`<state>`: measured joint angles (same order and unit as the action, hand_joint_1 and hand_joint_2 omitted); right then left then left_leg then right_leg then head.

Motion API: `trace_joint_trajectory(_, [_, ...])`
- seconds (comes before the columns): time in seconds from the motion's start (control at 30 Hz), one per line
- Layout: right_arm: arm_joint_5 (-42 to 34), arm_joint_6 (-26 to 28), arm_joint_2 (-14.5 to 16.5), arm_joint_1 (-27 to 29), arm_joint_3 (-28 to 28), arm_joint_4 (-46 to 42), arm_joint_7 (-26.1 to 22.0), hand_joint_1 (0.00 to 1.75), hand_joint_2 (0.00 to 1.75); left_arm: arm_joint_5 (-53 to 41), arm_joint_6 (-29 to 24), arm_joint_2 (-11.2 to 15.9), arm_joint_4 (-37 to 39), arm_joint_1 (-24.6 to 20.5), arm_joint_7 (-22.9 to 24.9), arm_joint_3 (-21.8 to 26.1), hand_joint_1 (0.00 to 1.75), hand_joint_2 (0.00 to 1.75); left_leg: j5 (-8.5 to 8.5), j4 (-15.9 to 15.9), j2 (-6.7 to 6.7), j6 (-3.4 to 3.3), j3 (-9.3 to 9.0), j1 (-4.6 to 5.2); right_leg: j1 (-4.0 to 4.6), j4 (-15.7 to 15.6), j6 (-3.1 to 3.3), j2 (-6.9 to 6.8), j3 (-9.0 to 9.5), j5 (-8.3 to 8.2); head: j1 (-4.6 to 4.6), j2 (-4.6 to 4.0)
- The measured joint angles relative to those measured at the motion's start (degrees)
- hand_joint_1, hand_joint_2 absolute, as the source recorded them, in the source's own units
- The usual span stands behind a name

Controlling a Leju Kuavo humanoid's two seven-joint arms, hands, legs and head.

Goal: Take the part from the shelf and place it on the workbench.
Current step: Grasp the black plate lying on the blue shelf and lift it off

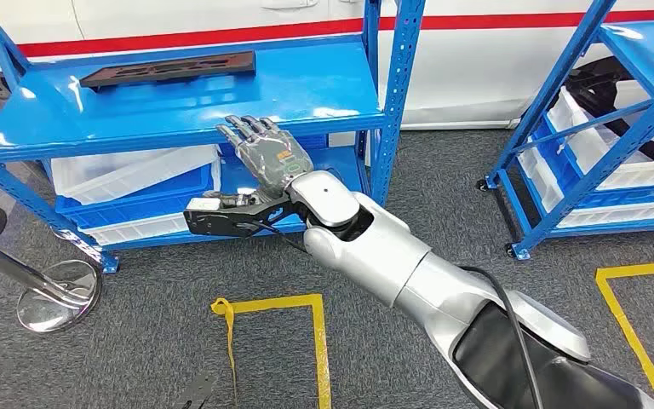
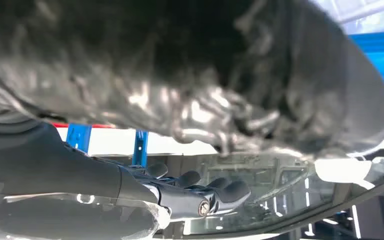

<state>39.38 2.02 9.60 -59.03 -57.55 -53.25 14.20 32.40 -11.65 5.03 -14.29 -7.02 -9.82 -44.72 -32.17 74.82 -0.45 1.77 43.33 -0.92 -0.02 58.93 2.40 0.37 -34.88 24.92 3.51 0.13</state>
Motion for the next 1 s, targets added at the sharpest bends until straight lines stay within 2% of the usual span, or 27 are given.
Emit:
trace_joint_trajectory(0.07, [0.05,0.04,-0.01,0.06,0.00,0.03,-0.01,0.00,0.00,-0.01,0.01,0.00,0.01,0.02,-0.01,0.00,0.00,0.00,1.53,-1.08,0.01,0.01,-0.04,-0.02,0.00,0.11,-0.02,0.00,0.09,0.17,0.01,0.00])
trace_joint_trajectory(0.1, [0.14,0.10,0.00,0.09,0.00,0.05,-0.01,0.00,0.44,-0.02,0.01,0.00,0.02,0.03,-0.01,0.00,0.00,0.00,3.35,-3.10,0.04,-0.02,-0.60,-0.04,-0.01,0.20,-0.05,0.01,0.22,0.36,0.01,0.00])
trace_joint_trajectory(0.13, [0.27,0.21,0.02,0.09,0.00,0.06,-0.03,0.00,0.87,-0.03,0.01,0.00,0.02,0.01,-0.01,0.00,0.00,0.00,5.69,-6.81,0.13,-0.12,-2.11,-0.06,-0.01,0.29,-0.15,0.01,0.42,0.58,0.01,0.00])
trace_joint_trajectory(0.17, [0.42,0.34,0.04,0.06,0.00,0.06,-0.04,0.00,1.31,-0.05,0.02,-0.01,0.02,-0.04,-0.01,0.00,0.00,0.00,7.40,-10.59,0.27,-0.27,-3.88,0.02,0.08,0.36,-0.30,0.02,0.59,0.81,0.00,0.00])
trace_joint_trajectory(0.2, [0.56,0.47,0.07,0.02,0.00,0.05,-0.05,0.00,1.75,-0.06,0.02,-0.01,0.02,-0.11,-0.02,0.00,0.00,0.00,8.43,-13.76,0.33,-0.51,-5.34,0.14,0.19,0.44,-0.48,0.04,0.67,1.00,-0.01,0.00])
trace_joint_trajectory(0.23, [0.67,0.59,0.08,0.00,0.00,0.06,-0.05,0.00,1.75,-0.07,0.02,-0.02,0.02,-0.15,-0.02,0.00,0.00,0.00,8.75,-15.64,0.38,-0.80,-6.22,0.28,0.30,0.44,-0.70,0.05,0.68,1.12,-0.04,0.00])
trace_joint_trajectory(0.33, [0.94,0.72,0.06,0.01,0.01,0.07,-0.05,0.00,1.75,-0.06,0.01,-0.02,0.02,-0.10,-0.04,0.00,0.00,0.00,8.44,-16.63,0.21,-1.72,-6.67,0.32,0.42,0.36,-1.33,-0.06,0.64,1.40,-0.11,0.00])
trace_joint_trajectory(0.4, [1.12,0.71,0.05,-0.04,0.01,0.04,-0.05,0.00,1.75,-0.05,0.02,-0.03,0.02,-0.08,-0.06,-0.01,0.00,0.00,8.50,-17.12,0.16,-2.30,-7.15,0.09,0.40,2.34,-1.79,-0.13,-0.11,2.84,-0.20,0.00])
trace_joint_trajectory(0.43, [1.18,0.72,0.04,-0.05,0.01,0.03,-0.05,0.00,1.75,-0.05,0.02,-0.03,0.02,-0.10,-0.07,-0.02,0.00,0.00,8.47,-17.29,0.15,-2.57,-7.40,0.03,0.37,5.10,-1.98,-0.14,-1.39,4.28,-0.23,0.00])
trace_joint_trajectory(0.5, [1.30,0.73,-0.01,0.08,0.01,0.03,-0.05,0.00,1.75,-0.05,0.03,-0.03,0.02,-0.12,-0.08,-0.02,0.00,0.00,8.27,-17.31,0.10,-2.95,-7.64,0.12,0.27,12.52,-2.19,-0.13,-5.20,7.21,-0.27,0.00])
trace_joint_trajectory(0.53, [1.37,0.74,-0.05,0.22,0.01,0.03,-0.05,0.00,1.75,-0.05,0.04,-0.02,0.03,-0.10,-0.07,-0.02,0.00,0.00,8.17,-17.28,0.03,-3.07,-7.73,0.15,0.19,15.39,-2.26,-0.13,-6.90,7.82,-0.27,0.00])
trace_joint_trajectory(0.57, [1.44,0.74,-0.09,0.34,0.01,0.03,-0.05,0.00,1.75,-0.05,0.05,-0.02,0.03,-0.07,-0.07,-0.02,0.00,0.00,8.06,-17.24,-0.16,-3.10,-7.83,0.16,0.10,16.16,-2.29,-0.13,-7.64,7.29,-0.27,0.00])
trace_joint_trajectory(0.6, [1.49,0.75,-0.12,0.38,0.01,0.03,-0.05,0.00,1.75,-0.06,0.08,-0.03,0.04,-0.06,-0.05,-0.02,0.00,0.00,7.94,-17.17,-0.43,-3.07,-7.96,0.15,0.00,14.67,-2.27,-0.11,-7.25,5.70,-0.27,0.00])
trace_joint_trajectory(0.67, [1.60,0.81,-0.13,0.31,0.01,0.01,-0.05,0.00,1.75,-0.07,0.14,-0.08,0.04,-0.07,-0.04,-0.02,0.00,0.00,7.61,-16.95,-1.05,-2.79,-8.20,0.13,-0.17,7.54,-2.05,0.54,-4.18,1.62,-0.27,0.00])
trace_joint_trajectory(0.7, [1.64,0.88,-0.13,0.25,0.02,-0.01,-0.05,0.00,1.75,-0.07,0.16,-0.12,0.04,-0.13,-0.03,-0.02,0.00,0.00,7.44,-16.72,-1.37,-2.58,-8.16,0.20,-0.22,4.10,-1.95,1.04,-2.57,0.37,-0.24,0.00])
trace_joint_trajectory(0.77, [1.60,1.06,-0.11,0.24,0.02,-0.03,-0.08,0.00,1.75,-0.07,0.19,-0.19,0.04,-0.22,-0.01,-0.02,0.00,0.00,7.37,-16.52,-1.88,-1.99,-7.86,0.12,-0.10,1.04,-1.80,1.72,-1.07,-0.04,-0.24,0.00])
trace_joint_trajectory(0.83, [1.43,1.16,-0.07,0.32,0.02,-0.05,-0.18,0.00,1.75,-0.05,0.20,-0.17,0.07,-0.12,0.01,-0.02,0.00,0.00,7.41,-16.62,-2.29,-1.33,-7.62,-0.14,-0.04,0.61,-1.49,1.27,-0.82,-0.12,-0.25,0.00])
trace_joint_trajectory(0.9, [1.35,1.18,0.07,0.28,0.02,-0.08,-0.30,0.00,1.75,-0.06,0.21,-0.19,0.10,-0.01,0.01,-0.02,0.00,0.00,6.33,-14.99,-1.72,-0.76,-6.89,-0.19,-0.26,0.07,-0.92,0.65,-0.40,-0.31,-0.06,0.00])
trace_joint_trajectory(0.93, [1.35,1.19,0.16,0.25,0.02,-0.08,-0.34,0.00,1.75,-0.07,0.23,-0.21,0.11,-0.04,0.00,-0.02,0.00,0.00,5.08,-12.58,-1.21,-0.51,-5.76,-0.19,-0.38,-0.16,-0.64,0.27,-0.17,-0.35,0.04,0.00])
trace_joint_trajectory(1.0, [1.37,1.19,0.24,0.32,0.02,-0.08,-0.36,0.00,1.75,-0.08,0.26,-0.28,0.11,-0.12,-0.01,-0.02,0.00,0.00,2.05,-5.21,-0.45,-0.14,-2.10,-0.24,-0.22,-0.14,-0.29,-0.45,0.00,-0.18,0.22,0.00])
